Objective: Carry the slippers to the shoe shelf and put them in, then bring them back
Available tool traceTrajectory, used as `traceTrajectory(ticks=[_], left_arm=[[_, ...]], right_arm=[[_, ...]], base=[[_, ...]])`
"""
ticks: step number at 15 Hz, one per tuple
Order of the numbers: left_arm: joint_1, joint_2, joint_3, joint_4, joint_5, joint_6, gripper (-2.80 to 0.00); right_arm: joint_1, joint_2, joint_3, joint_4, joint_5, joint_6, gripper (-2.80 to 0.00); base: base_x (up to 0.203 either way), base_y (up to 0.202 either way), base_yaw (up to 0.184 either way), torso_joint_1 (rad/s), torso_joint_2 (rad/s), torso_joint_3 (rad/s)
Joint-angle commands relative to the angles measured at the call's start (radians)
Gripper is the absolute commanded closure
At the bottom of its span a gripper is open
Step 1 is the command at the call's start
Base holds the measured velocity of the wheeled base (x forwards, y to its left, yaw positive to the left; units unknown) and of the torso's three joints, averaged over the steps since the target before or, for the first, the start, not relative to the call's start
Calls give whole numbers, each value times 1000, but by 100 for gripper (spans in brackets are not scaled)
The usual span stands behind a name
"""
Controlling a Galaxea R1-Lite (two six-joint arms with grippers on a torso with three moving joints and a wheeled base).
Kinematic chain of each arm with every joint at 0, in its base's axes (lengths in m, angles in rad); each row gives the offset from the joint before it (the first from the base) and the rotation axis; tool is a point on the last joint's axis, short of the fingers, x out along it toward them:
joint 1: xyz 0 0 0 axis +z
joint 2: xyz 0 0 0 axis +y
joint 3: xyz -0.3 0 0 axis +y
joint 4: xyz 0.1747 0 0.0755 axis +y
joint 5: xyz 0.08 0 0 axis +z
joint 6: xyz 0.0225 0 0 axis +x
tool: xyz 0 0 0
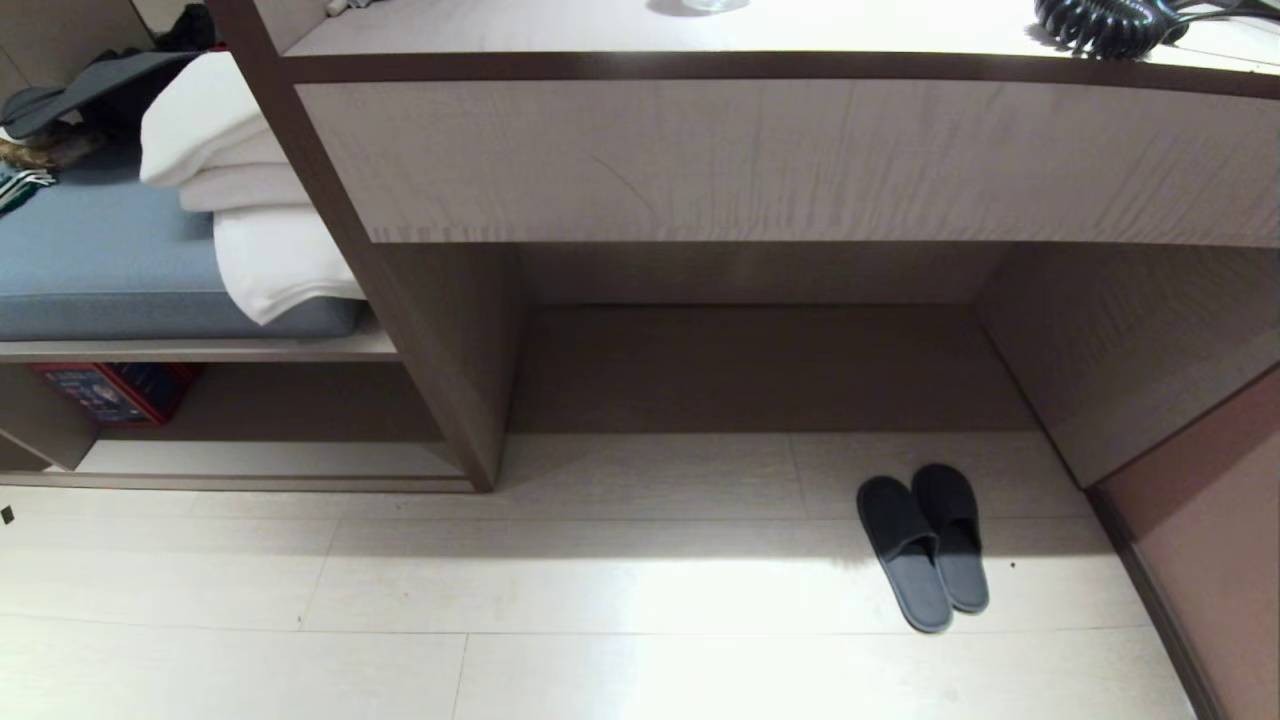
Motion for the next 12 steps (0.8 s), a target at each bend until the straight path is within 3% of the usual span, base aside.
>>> traceTrajectory(ticks=[1, 12], left_arm=[[0, 0, 0, 0, 0, 0, 0], [0, 0, 0, 0, 0, -2, 0]], right_arm=[[0, 2, 0, 0, 1, -1, 0], [0, 2, 0, 0, 1, -1, 0]], base=[[0, 0, 0, 4, -6, 203], [0, 0, 0, 3, 3, 202]])
